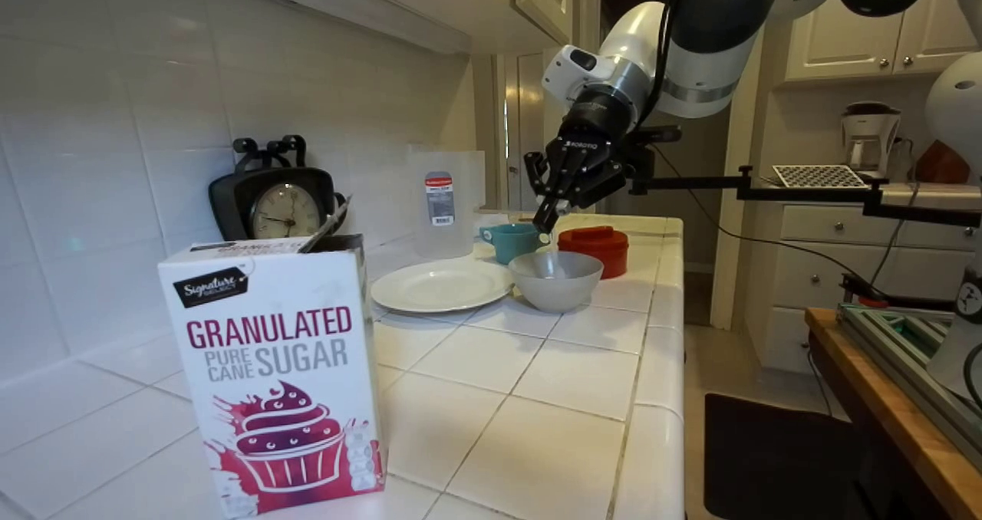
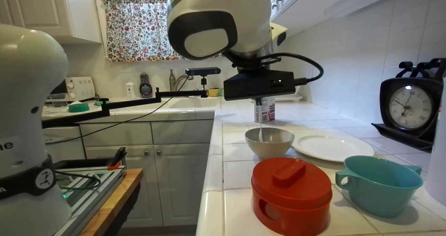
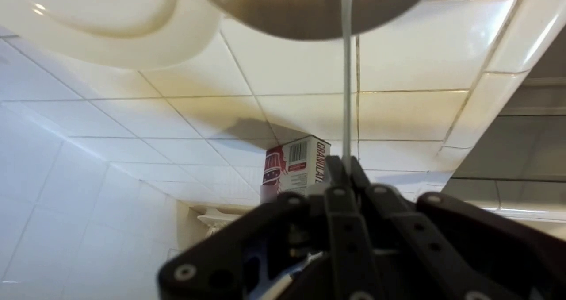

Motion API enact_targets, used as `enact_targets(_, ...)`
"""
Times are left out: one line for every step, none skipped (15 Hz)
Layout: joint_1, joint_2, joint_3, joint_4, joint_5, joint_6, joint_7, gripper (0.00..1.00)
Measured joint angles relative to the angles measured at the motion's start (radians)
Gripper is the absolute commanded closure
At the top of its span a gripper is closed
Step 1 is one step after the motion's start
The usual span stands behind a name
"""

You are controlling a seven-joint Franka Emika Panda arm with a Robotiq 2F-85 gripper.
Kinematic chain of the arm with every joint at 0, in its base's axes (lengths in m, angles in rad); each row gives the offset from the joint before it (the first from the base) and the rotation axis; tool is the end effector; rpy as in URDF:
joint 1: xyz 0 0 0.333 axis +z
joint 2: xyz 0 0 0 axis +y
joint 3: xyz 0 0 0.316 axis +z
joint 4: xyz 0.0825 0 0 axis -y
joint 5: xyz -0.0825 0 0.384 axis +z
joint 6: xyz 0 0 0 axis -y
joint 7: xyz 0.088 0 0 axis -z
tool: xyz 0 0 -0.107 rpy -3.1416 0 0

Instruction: Use the spoon in the blue bowl to stir the contents in the grey bowl then place the spoon back

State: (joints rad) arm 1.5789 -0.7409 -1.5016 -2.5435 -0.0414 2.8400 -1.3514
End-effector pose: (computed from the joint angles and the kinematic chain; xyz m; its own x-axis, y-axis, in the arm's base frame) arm 0.4806 0.0514 0.3337 0.1005 0.7064 0.7006 0.9526 -0.2716 0.1373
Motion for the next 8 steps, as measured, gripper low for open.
enact_targets(-0.016,0.000,0.013,0.000,0.000,-0.018,0.000,0.99)
enact_targets(-0.029,0.000,0.021,0.000,0.000,-0.030,0.000,0.99)
enact_targets(-0.039,0.001,0.024,0.000,0.000,-0.033,0.000,0.99)
enact_targets(-0.047,0.003,0.023,0.000,0.000,-0.033,0.000,0.99)
enact_targets(-0.053,0.005,0.019,0.001,0.000,-0.033,0.000,0.99)
enact_targets(-0.054,0.007,0.010,0.002,0.000,-0.030,0.000,0.99)
enact_targets(-0.054,0.009,-0.001,0.003,0.000,-0.025,0.000,0.99)
enact_targets(-0.050,0.012,-0.013,0.004,0.000,-0.013,0.000,0.99)
